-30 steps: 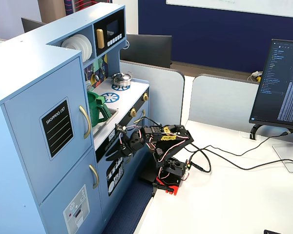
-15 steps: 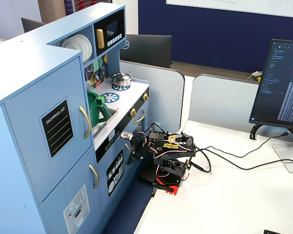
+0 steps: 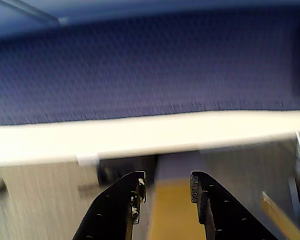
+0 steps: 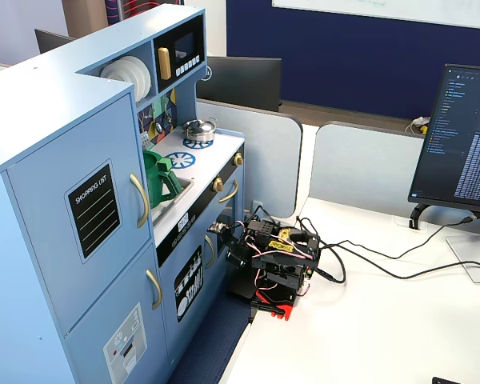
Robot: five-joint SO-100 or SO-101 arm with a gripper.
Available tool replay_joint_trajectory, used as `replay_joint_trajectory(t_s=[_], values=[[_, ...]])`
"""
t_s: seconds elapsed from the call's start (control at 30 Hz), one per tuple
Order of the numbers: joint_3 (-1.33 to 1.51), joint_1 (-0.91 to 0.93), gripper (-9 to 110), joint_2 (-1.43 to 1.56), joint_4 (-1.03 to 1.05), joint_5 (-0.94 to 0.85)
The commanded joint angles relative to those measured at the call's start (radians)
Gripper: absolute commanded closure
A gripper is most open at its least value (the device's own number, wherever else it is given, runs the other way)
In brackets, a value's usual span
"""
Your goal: Close the left cabinet door
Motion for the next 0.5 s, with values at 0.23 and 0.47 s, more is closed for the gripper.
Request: replay_joint_trajectory(t_s=[0.23, 0.47], values=[[0.000, 0.006, 102, 0.091, 0.210, 0.051], [0.000, 0.014, 101, 0.091, 0.216, 0.017]])
